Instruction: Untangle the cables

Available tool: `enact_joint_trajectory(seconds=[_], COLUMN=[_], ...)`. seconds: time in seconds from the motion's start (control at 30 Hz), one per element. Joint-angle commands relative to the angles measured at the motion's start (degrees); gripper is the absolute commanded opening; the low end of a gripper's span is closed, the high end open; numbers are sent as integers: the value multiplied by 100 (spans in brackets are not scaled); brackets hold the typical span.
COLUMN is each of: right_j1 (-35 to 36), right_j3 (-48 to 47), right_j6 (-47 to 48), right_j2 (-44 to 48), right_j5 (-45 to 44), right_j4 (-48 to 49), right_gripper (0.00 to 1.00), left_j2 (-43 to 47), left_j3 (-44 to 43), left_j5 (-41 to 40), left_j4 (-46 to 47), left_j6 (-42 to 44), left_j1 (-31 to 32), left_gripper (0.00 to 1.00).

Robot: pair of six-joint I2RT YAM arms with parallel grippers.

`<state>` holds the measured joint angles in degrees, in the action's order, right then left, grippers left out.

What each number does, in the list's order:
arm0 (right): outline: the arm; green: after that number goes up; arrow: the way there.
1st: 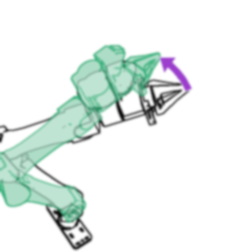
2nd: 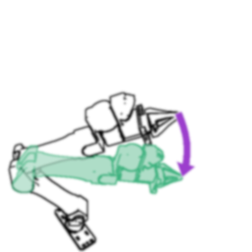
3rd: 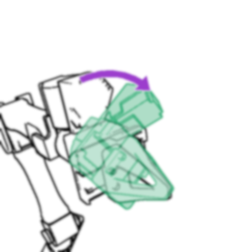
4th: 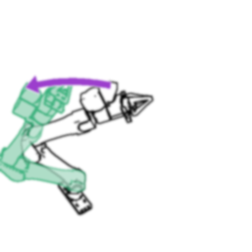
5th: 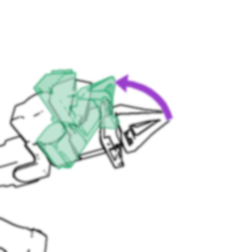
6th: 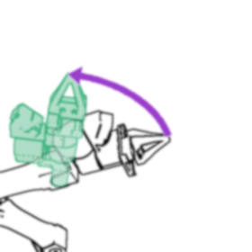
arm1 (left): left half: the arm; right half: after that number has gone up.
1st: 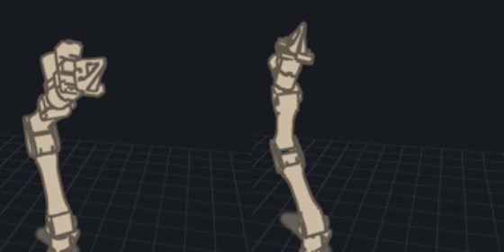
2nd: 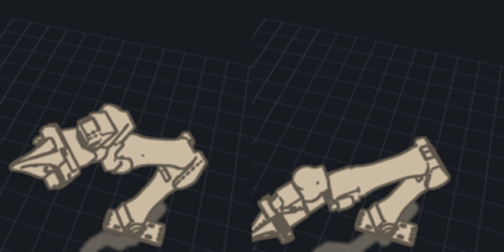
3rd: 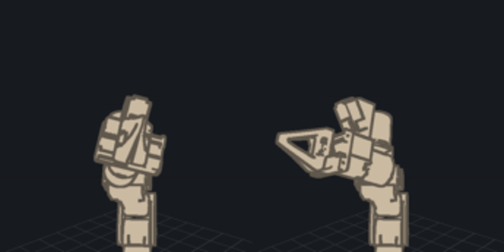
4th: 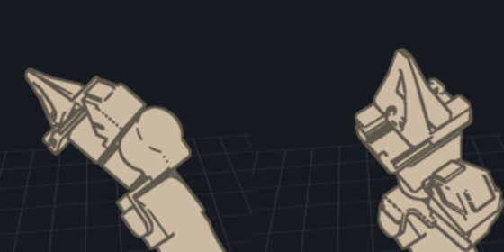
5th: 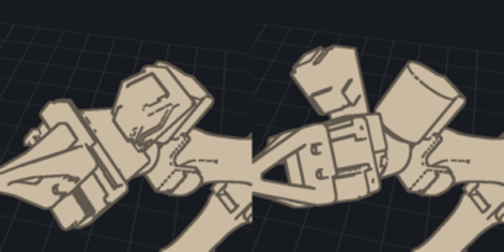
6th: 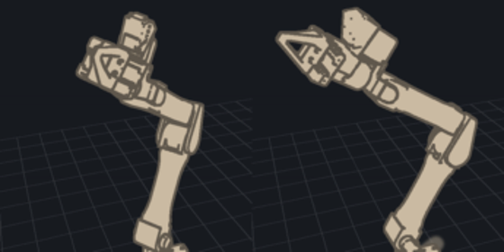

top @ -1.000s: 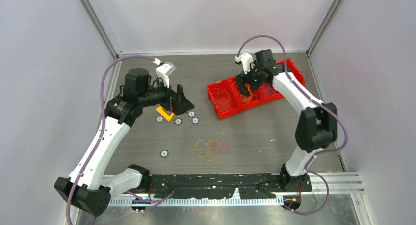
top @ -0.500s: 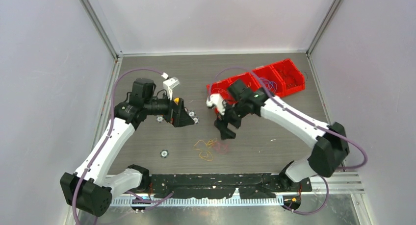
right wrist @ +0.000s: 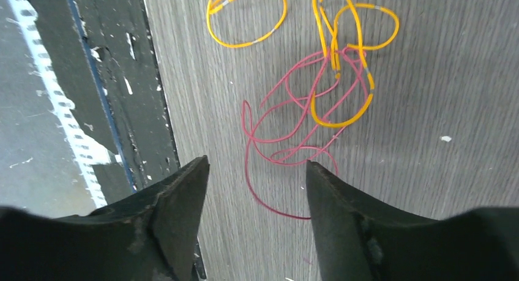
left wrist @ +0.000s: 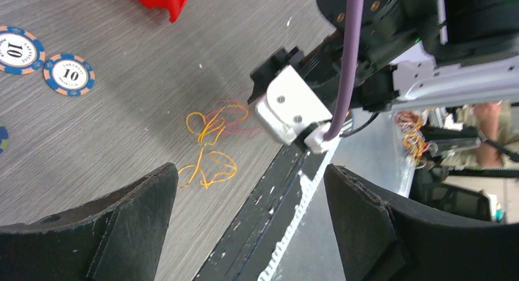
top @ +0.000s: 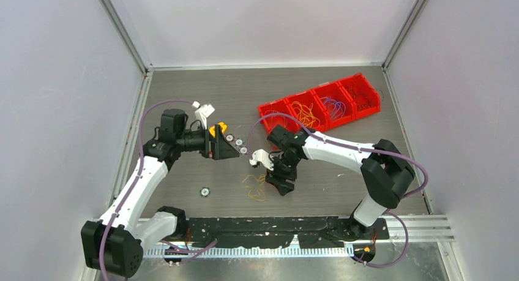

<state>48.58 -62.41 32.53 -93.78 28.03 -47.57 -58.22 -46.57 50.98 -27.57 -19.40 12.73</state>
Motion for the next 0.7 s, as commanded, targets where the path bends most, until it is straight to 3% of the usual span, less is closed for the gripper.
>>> enact_joint_trajectory(seconds=[0.0, 0.1, 0.13, 0.17, 0.37, 0.5, 0.67], right_j1=[-6, -13, -14, -21, -112, -125, -129], right_j3=[191, 246, 227, 211, -552, -1182, -1858], right_j6=[569, 711, 787, 819, 1090, 1048, 750], right_j2=[151, 293, 394, 460, 1403, 1951, 2129], right_j5=[-257, -457, -483, -525, 34, 644, 1109], right_j4=[183, 276, 271, 245, -366, -625, -664], right_gripper=[52, 27, 11, 8, 5, 5, 5], left_j2=[65, 44, 53, 59, 280, 776, 1380], left_j3=[33, -44, -64, -73, -139, 84, 261], left_j5=[318, 300, 299, 298, 219, 451, 262], left_j4=[837, 754, 724, 717, 747, 1088, 1756], left_j6=[-554, -422, -376, -338, 361, 1361, 2129], left_j1=[-264, -389, -434, -470, -572, -567, 15], left_gripper=[90, 87, 87, 87, 88, 96, 100])
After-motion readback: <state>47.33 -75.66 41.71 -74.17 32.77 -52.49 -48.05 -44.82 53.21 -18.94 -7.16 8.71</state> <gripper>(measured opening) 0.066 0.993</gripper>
